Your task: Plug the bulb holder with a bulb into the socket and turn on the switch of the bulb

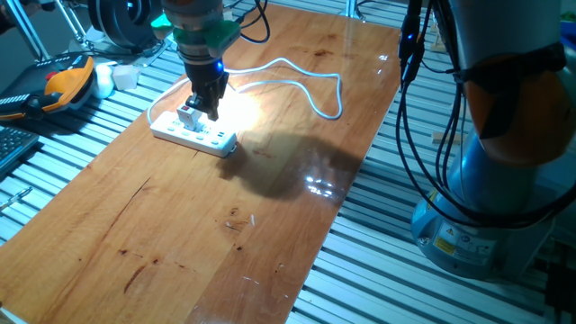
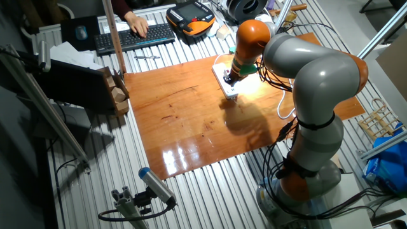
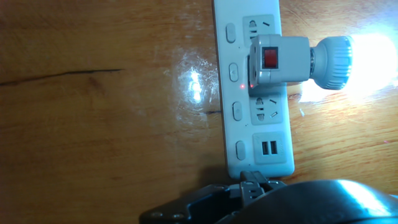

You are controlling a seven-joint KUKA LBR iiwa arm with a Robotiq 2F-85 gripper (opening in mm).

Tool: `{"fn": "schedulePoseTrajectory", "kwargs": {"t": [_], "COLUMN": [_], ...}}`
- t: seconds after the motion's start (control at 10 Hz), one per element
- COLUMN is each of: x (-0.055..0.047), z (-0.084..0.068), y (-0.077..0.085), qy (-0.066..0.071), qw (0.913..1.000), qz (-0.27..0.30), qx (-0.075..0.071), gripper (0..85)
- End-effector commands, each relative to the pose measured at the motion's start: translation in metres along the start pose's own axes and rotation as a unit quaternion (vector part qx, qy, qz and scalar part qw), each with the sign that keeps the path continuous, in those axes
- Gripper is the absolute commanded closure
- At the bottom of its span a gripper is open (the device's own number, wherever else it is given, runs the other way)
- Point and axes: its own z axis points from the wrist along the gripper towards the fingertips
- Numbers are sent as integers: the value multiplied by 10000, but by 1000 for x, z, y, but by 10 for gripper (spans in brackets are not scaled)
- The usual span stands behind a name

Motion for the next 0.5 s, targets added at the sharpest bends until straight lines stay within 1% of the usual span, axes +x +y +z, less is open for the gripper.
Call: {"fn": "schedulePoseTrajectory", "kwargs": {"t": [0.0, 0.4], "x": [0, 0], "z": [0, 0], "y": [0, -1], "qy": [-1, -9], "qw": [10000, 10000], "qz": [0, -1], "qx": [0, 15], "gripper": [850, 850]}}
